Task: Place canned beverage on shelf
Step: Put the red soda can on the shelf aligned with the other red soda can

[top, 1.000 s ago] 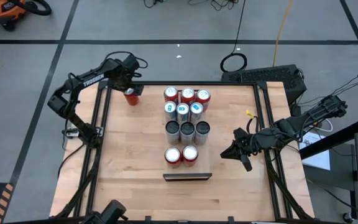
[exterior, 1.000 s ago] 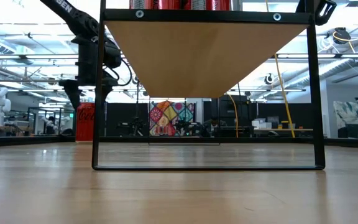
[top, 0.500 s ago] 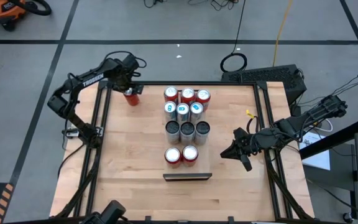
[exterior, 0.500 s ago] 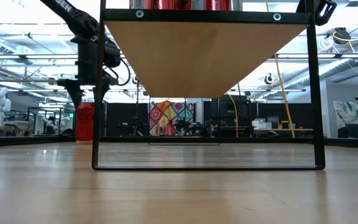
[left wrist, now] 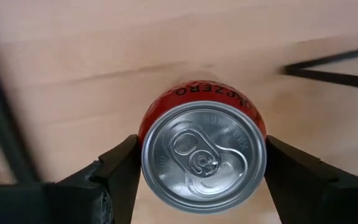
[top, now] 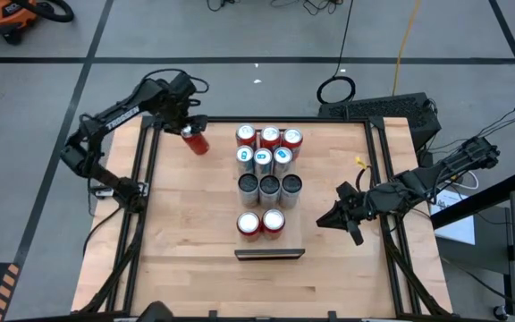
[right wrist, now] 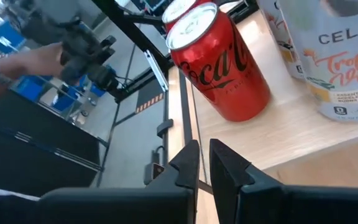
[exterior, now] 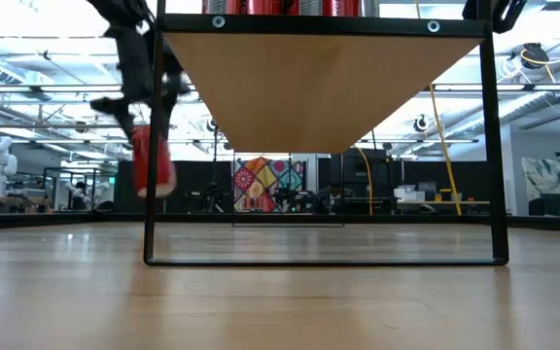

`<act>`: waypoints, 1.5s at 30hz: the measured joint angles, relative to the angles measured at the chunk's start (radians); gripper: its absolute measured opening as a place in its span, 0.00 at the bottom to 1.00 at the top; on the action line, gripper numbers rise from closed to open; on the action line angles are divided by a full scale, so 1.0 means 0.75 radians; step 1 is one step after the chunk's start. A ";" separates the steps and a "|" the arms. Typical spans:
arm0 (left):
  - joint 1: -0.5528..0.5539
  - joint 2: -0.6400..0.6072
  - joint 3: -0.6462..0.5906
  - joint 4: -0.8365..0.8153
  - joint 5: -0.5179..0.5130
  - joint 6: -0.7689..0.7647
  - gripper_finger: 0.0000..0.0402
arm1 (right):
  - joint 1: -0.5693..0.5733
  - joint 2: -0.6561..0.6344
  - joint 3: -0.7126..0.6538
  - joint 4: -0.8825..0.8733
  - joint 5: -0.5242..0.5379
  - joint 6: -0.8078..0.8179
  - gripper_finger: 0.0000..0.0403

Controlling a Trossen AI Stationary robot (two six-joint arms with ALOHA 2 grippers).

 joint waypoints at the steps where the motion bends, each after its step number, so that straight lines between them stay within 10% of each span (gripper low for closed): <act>1: -0.013 -0.026 0.020 -0.001 0.025 -0.030 0.67 | 0.000 -0.007 0.000 0.001 0.000 0.015 0.04; 14: -0.197 -0.422 0.222 0.053 0.048 -0.475 0.68 | -0.002 -0.011 0.397 -0.220 0.383 -0.417 0.04; 25: -0.432 -0.623 0.243 0.441 0.017 -0.808 0.68 | -0.087 0.329 0.989 -0.570 0.662 -0.961 0.06; 45: -0.982 -0.388 0.243 1.088 -0.256 -1.083 0.68 | -0.220 0.852 1.640 -0.633 0.804 -1.680 0.78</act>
